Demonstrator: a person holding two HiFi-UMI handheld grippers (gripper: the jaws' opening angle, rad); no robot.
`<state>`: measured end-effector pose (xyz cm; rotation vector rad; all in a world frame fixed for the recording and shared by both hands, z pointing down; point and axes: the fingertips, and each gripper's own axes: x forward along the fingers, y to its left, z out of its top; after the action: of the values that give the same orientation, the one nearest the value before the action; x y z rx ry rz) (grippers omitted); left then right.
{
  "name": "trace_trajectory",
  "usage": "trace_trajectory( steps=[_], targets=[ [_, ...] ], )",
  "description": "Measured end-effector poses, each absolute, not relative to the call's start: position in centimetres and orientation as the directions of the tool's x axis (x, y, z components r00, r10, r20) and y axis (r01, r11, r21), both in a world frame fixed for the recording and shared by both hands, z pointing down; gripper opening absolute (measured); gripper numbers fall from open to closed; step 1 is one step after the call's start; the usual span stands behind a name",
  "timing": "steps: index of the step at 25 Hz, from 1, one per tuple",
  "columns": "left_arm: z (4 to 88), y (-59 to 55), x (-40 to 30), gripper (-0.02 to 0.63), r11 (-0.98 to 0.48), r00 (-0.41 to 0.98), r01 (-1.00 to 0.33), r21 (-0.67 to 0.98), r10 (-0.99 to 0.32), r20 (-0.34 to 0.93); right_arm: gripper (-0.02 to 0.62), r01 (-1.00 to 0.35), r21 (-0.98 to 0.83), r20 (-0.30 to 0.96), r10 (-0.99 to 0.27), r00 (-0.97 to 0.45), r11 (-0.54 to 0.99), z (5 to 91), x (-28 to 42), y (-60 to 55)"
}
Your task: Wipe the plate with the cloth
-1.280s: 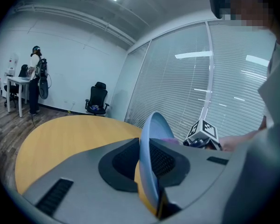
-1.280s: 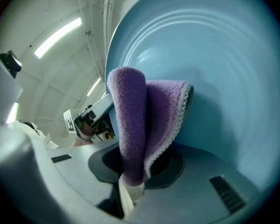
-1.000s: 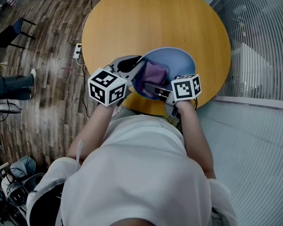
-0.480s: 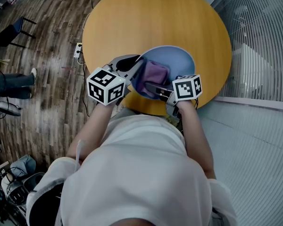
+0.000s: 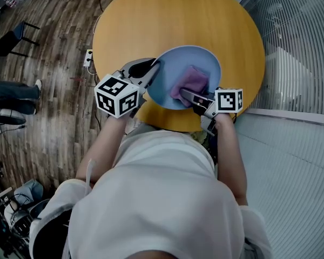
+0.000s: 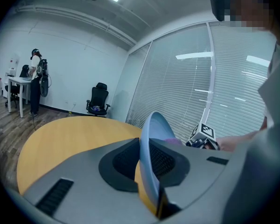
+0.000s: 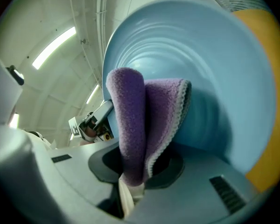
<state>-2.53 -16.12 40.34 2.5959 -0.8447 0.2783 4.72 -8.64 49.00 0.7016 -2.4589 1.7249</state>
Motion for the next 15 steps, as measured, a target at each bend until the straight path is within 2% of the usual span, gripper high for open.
trace_trajectory(
  steps=[13, 15],
  targets=[
    [40.5, -16.9, -2.6, 0.041, -0.751, 0.786, -0.609, 0.258, -0.526, 0.324, 0.087, -0.348, -0.909, 0.217, -0.453, -0.865, 0.231, 47.7, 7.5, -9.7],
    [40.9, -16.9, -2.6, 0.041, -0.745, 0.787, -0.609, 0.273, -0.525, 0.324, 0.087, -0.402, -0.879, 0.250, -0.471, -0.846, 0.254, 47.8, 8.2, -9.9]
  ],
)
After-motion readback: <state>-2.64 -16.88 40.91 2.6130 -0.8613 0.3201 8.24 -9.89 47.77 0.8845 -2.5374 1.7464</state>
